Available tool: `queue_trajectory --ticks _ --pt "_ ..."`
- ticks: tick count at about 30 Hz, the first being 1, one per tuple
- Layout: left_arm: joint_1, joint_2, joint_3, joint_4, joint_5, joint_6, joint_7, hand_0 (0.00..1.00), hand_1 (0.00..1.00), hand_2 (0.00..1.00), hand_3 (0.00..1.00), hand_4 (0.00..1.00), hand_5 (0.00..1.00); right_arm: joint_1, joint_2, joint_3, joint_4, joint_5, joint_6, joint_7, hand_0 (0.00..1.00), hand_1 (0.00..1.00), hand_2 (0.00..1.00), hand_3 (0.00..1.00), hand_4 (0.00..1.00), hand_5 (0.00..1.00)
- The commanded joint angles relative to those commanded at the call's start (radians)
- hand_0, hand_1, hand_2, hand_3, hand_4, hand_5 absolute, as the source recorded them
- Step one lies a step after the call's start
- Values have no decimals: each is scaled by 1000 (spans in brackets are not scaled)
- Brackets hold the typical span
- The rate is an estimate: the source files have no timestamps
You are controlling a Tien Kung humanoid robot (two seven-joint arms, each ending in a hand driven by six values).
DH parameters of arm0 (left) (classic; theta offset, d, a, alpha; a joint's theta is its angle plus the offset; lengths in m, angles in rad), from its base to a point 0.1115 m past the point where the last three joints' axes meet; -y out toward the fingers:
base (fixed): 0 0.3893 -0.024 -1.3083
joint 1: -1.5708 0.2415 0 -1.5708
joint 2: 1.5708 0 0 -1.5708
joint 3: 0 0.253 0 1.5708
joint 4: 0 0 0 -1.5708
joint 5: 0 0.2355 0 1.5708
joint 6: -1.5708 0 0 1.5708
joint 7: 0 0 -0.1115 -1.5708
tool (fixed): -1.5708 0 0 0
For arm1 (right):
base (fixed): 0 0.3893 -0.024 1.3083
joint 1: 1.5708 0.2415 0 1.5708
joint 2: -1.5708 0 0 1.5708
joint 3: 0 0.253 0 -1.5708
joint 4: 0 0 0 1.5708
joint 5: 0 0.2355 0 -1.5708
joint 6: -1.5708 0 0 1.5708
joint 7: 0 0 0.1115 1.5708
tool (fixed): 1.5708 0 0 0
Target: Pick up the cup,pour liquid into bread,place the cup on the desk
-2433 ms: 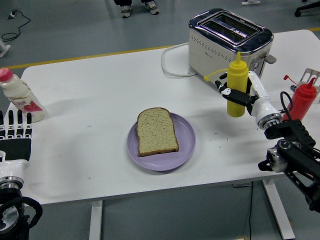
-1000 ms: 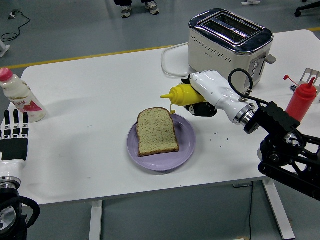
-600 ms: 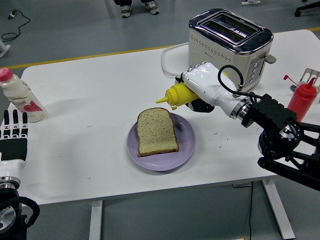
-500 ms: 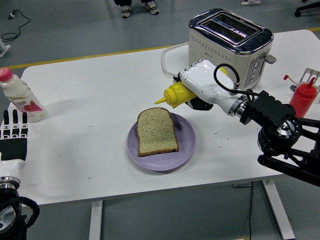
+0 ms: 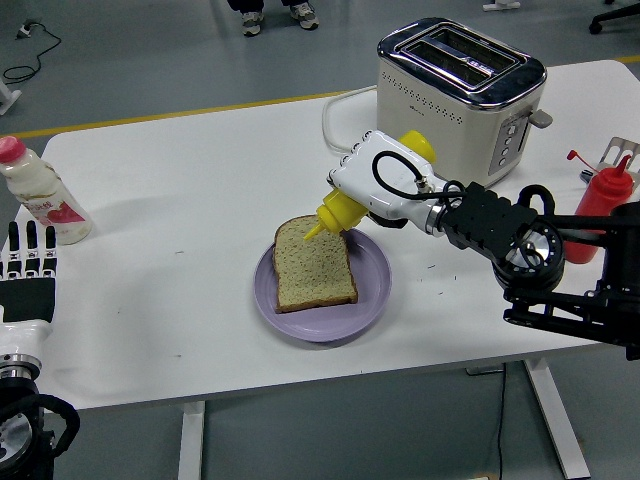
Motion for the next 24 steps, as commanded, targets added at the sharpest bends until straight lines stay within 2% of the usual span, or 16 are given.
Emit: queue_trajectory --ticks 6,10,19,24 --pt "4 0 1 1 -1 0 0 863 873 934 855 719 998 48 20 -65 5 0 60 -62 170 189 306 369 427 244" --pt "6 0 2 1 -1 0 0 863 873 934 855 719 998 43 20 -47 9 0 67 -78 170 189 306 369 427 244" --pt "10 0 4 0 -1 1 -1 862 873 934 856 719 998 7 1 61 32 0 78 -89 174 190 304 366 417 248" --pt "8 0 4 0 -1 1 -1 863 873 934 855 719 998 10 17 -4 29 0 79 -79 175 189 304 366 416 249"
